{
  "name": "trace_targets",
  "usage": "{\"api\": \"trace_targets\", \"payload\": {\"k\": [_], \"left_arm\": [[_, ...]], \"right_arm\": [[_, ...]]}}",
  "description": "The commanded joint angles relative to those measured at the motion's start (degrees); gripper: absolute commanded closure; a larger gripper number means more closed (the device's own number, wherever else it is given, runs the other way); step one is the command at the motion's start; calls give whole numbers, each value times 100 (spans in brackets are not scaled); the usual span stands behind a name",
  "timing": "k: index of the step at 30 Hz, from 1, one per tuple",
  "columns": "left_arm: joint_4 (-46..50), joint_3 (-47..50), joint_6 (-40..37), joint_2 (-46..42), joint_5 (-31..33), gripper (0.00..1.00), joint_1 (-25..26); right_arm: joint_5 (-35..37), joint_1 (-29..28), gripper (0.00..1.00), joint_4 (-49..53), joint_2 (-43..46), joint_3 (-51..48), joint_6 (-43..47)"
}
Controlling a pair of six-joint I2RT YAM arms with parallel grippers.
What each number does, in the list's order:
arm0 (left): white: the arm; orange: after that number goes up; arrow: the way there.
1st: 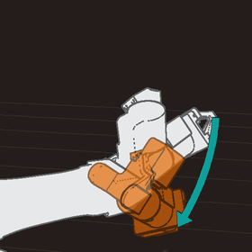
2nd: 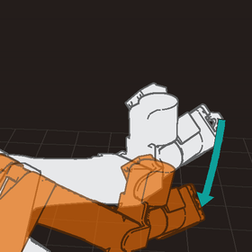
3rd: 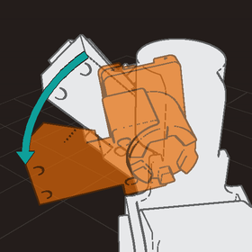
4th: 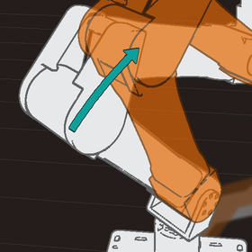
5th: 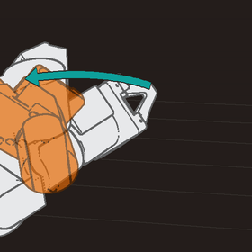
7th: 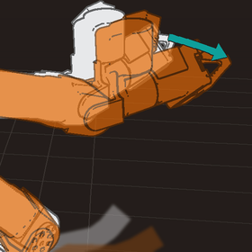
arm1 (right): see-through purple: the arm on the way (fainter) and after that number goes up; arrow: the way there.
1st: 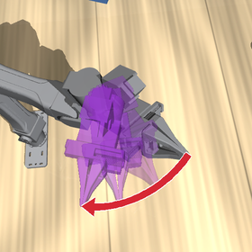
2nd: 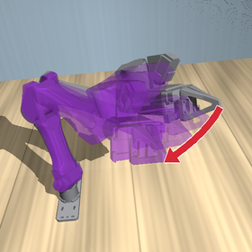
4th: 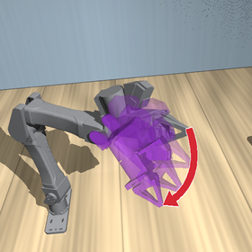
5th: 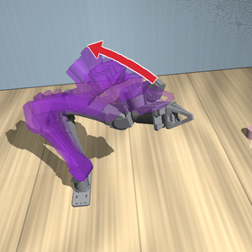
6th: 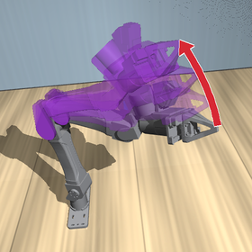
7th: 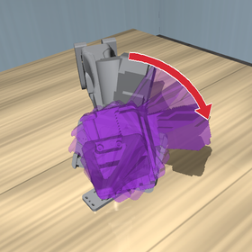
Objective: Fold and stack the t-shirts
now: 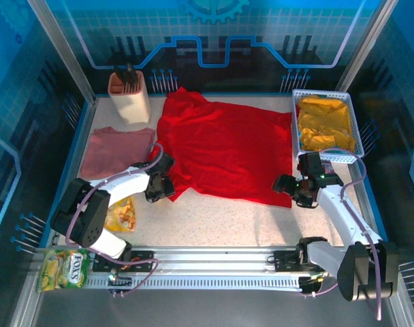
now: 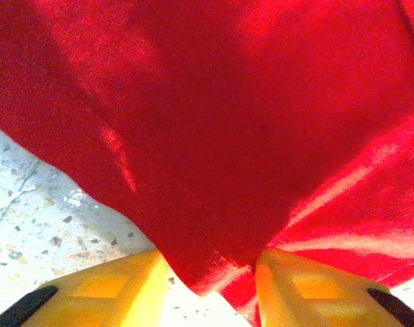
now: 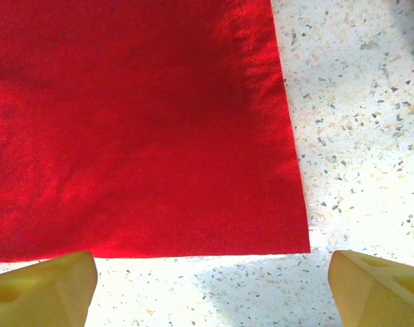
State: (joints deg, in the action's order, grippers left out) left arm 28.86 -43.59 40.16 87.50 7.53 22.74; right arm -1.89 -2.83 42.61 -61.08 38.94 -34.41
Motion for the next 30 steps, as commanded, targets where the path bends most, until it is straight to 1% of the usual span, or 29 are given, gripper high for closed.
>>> {"api": "trace_targets", "payload": {"k": [1,4,6,9,10,12,17,21,24,27,30], "left_arm": [[-747,-64,-167,302,190,65,0],[-864,39,-132,244,296,72,-4],[-876,49,-131,242,326,81,-1],[-901,104,-62,158,218,98,33],[-922,157,34,72,218,100,100],[-892,234,242,-165,185,100,317],[-195,409,1084,-886,385,100,1047],[503,467,1991,-1315,798,100,1914],[979,456,2686,-1348,945,100,2568],[1202,549,3327,-1269,1022,100,3170],[1585,530,3559,-1125,982,100,3504]], "right_arm": [[-89,90,13,-6,21,61,98],[-95,104,14,28,-42,152,192],[-92,116,14,4,-62,173,245],[-54,157,14,-7,-79,193,310],[-28,166,14,-11,-84,193,329],[2,211,16,-46,-91,177,338],[31,370,17,-160,-62,24,334],[-86,501,16,-293,-44,-88,362],[-169,580,17,-358,-57,-128,404],[-204,655,16,-374,-53,-150,462],[-246,704,16,-359,-46,-145,476]]}}
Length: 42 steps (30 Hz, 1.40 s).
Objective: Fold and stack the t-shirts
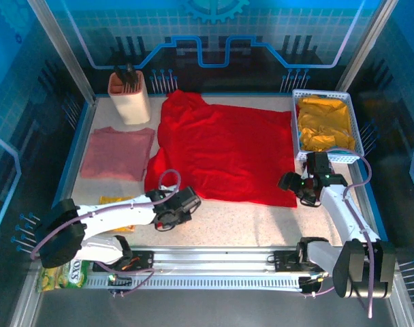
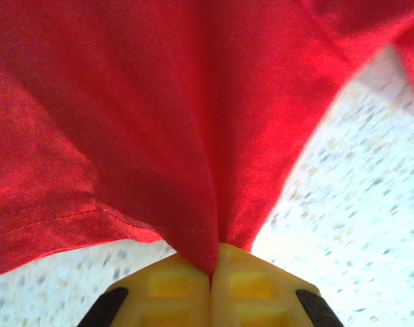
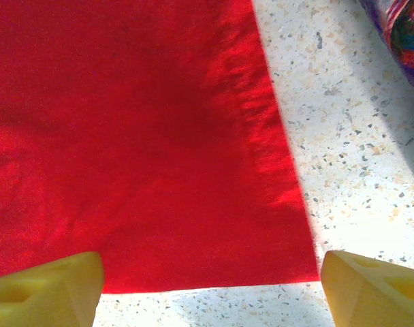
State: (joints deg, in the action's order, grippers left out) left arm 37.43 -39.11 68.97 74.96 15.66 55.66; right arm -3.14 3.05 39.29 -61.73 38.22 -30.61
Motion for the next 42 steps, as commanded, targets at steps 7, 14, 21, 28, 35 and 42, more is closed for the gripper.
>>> {"api": "trace_targets", "payload": {"k": [7,14,21,28,35,42], "left_arm": [[1237,60,585,-181,320,97,449],[703,236,-586,-1013,-765,22,-287],[1862,328,-732,-2008,-847,24,-1296],[2200,844,113,-2565,-799,37,-1477],[2769,973,359,-2508,-400,41,-1473],[1769,1301,306,-2083,-363,41,-1518]], "right_arm": [[139,163,16,200,49,-51,-36],[964,182,18,706,116,48,-511],[872,220,22,729,380,-201,-697],[736,298,22,692,411,-281,-790],[602,353,22,599,250,-253,-674],[444,389,23,401,119,-403,-651]]}}
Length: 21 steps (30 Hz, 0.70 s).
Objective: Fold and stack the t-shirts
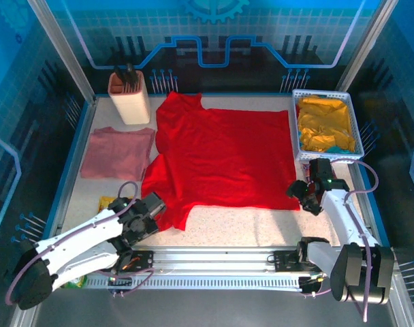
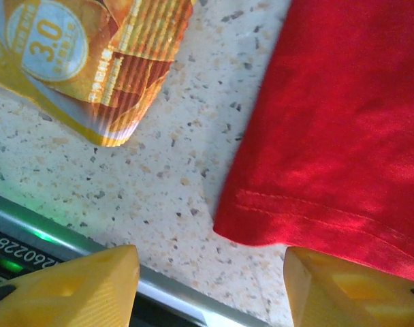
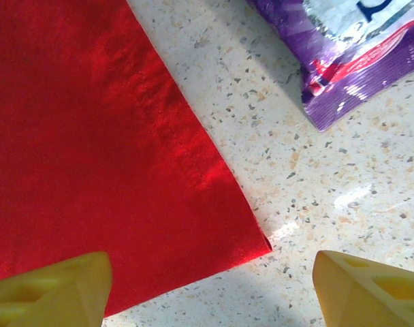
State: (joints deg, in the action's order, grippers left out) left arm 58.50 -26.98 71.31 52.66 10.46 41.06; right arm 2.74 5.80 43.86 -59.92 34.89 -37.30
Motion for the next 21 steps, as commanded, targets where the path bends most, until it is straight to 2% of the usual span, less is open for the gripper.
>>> {"api": "trace_targets", "payload": {"k": [1,4,9,14,21], "left_arm": [[-462,100,16,213,139,41,-92],[-986,175,-113,399,-85,42,-244],[-1148,96,-297,638,87,43,-304],[-1509,240,-428,894,-161,46,-414],[-1364,276,-574,1027,-202,47,-410]], "right_arm": [[-190,112,22,-63,-80,-71,36],[-223,131,22,-70,-133,-67,99],[-404,140,23,-140,-116,-131,117],[-378,174,23,-89,-69,-110,102],[-283,193,21,88,86,-79,21]]}}
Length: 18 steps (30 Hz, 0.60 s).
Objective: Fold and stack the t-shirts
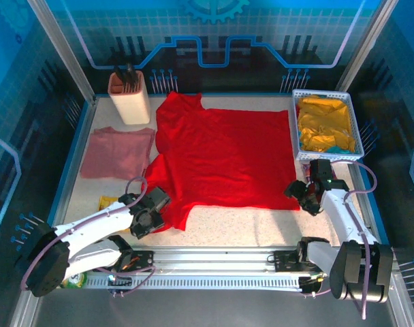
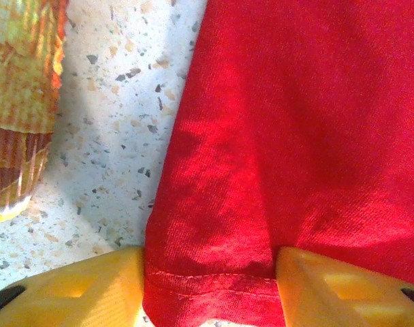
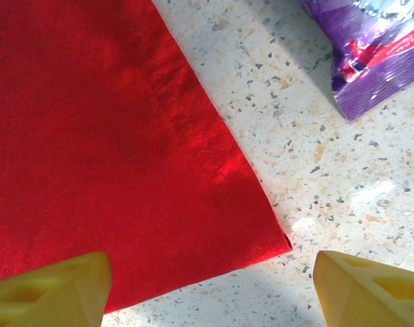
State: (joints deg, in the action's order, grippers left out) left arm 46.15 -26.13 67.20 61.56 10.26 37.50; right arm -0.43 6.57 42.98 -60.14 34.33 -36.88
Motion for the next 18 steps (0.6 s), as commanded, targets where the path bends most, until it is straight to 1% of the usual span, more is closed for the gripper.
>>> {"api": "trace_targets", "payload": {"k": [1,6,10,11,14,18], "left_arm": [[-243,221,-163,141,-189,50,-56],[-468,175,-213,225,-176,68,-58],[-435,17,-367,263,-51,86,-50],[-435,-10,-391,263,-42,91,-52],[-453,-44,-447,219,-63,100,-53],[-441,-63,-532,122,-63,100,-50]], "right_arm": [[43,117,21,190,91,-20,-42],[89,184,21,390,-14,8,-222],[98,231,19,553,104,-63,-571],[91,231,19,528,115,-109,-627],[3,232,20,276,-10,-219,-756],[-84,227,23,155,-552,-163,-857]]}}
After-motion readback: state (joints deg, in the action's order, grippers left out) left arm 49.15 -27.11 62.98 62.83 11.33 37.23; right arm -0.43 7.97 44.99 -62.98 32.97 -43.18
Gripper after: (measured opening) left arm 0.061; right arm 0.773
